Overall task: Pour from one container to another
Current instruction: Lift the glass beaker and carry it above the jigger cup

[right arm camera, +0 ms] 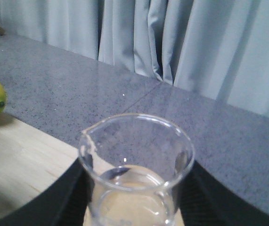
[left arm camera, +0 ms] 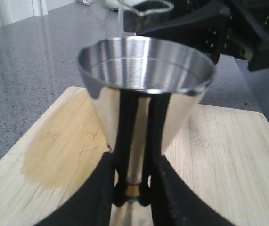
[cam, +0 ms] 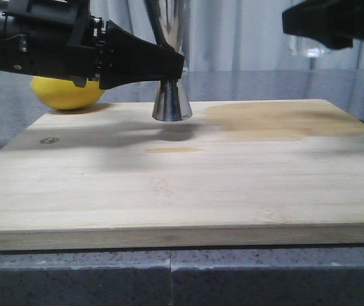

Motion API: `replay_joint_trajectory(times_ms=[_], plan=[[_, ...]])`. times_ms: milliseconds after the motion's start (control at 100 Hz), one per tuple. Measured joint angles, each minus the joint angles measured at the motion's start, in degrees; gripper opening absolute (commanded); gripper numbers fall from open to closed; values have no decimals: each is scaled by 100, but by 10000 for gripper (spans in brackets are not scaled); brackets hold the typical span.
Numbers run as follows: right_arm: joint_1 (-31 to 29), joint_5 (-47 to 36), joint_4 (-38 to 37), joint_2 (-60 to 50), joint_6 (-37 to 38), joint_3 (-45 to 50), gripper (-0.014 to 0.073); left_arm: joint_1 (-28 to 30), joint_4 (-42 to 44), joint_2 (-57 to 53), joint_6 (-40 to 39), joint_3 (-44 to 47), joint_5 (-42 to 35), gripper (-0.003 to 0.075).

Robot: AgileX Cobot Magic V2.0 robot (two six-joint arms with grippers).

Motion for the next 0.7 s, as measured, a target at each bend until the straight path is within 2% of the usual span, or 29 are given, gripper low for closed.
replay_joint_trajectory(times_ms=[210,340,700], plan=[[54,1006,-555,-197,0,-991,196,0,0,0,0,0,0,8],[301,1535,-801,-197,0,-1450,196,-13,9,0,0,0,0,8],[1063,2157,-1275,-197,13,-1975,196,-175,9,0,0,0,0,8]])
